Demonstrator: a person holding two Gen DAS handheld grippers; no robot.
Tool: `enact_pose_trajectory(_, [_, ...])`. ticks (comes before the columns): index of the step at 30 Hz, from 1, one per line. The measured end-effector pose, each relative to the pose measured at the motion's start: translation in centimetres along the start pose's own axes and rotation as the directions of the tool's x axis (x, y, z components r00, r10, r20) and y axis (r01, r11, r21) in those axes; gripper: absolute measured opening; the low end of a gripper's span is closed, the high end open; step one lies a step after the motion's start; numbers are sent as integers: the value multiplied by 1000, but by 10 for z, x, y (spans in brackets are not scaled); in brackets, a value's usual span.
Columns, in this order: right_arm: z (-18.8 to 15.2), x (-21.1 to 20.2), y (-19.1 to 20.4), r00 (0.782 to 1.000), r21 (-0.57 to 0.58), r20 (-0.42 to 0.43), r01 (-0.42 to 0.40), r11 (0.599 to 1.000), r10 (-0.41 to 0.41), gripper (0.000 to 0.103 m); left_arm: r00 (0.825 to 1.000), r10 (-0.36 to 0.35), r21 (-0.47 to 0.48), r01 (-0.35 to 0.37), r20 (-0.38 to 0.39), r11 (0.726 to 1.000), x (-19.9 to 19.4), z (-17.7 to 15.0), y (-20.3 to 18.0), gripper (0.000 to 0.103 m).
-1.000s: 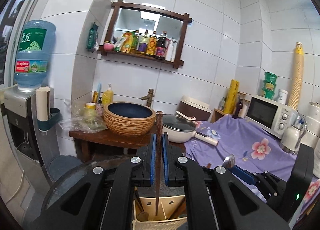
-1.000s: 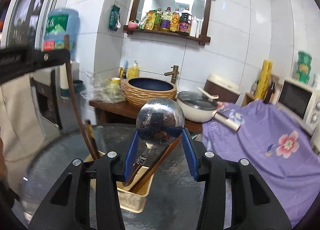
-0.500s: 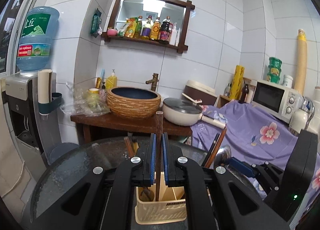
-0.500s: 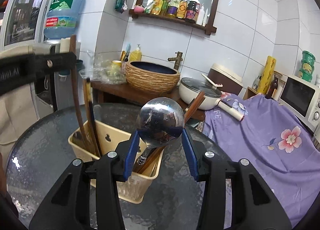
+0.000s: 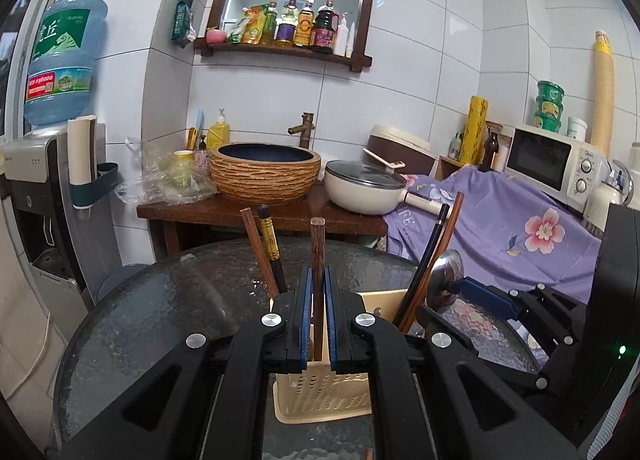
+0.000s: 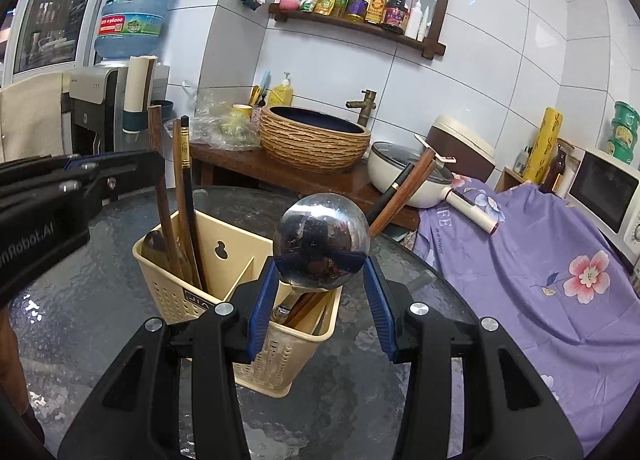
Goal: Organize utensils
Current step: 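Lower the spoon and chopstick into the holder and open both tools, then withdraw both open tools up from the holder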
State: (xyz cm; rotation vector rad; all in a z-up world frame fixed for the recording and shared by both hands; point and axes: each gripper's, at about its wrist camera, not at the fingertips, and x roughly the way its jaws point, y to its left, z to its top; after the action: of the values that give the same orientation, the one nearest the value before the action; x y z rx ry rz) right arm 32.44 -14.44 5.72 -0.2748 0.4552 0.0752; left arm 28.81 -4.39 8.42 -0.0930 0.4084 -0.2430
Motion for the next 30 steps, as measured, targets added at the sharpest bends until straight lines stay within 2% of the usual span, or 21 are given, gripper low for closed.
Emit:
enact_pose_trajectory(5, [-1,3,0,1000,-1,-2,-10,1000,10,46,1000,-7,-10,7,-12,1000,2,-2,1,6])
enact_pose_trajectory(7, [-2,1,-1,1000,-2,10,-4,1000,4,60,1000,-10,-16,10,-4,1000,-1,-1,3,6])
enact_pose_trajectory(11, [-4,-8,-1,999,-2,39,-5,1000,6,63,1000,-16,-33,16,8,999,-7,0,5,7])
enact_pose_trajectory(13, [-5,-13,-2,998,4,55,-6,1000,5,63,1000,-22,-43,23,15,999,-12,1,6,12])
enact_pose_trajectory(15, [-8,-22,-3,997,10,78,-3,1000,2,63,999,-21,-56,23,38,998,-23,0,8,27])
enact_pose_trajectory(16, [-9,-26,-3,996,13,85,-3,1000,2,63,999,-21,-62,24,49,998,-29,-1,9,31])
enact_pose_trajectory(18, [-15,-38,-3,996,25,91,-7,1000,5,63,998,-19,-68,23,59,997,-39,-4,10,45])
enact_pose_trajectory(21, [-23,-51,-2,997,42,78,-26,999,23,63,999,3,-62,0,47,998,-55,-15,12,61])
enact_pose_trajectory(23, [-34,-59,1,998,62,37,-59,996,57,63,1000,2,-51,-1,18,999,-60,-26,13,65])
enact_pose_trajectory(26, [-53,-60,10,993,60,-49,-106,993,109,63,998,11,-19,-12,-66,1000,-63,-49,13,68])
enact_pose_trajectory(30, [-83,-50,27,973,49,-180,-137,989,143,62,985,17,24,-14,-171,1000,-64,-82,15,68])
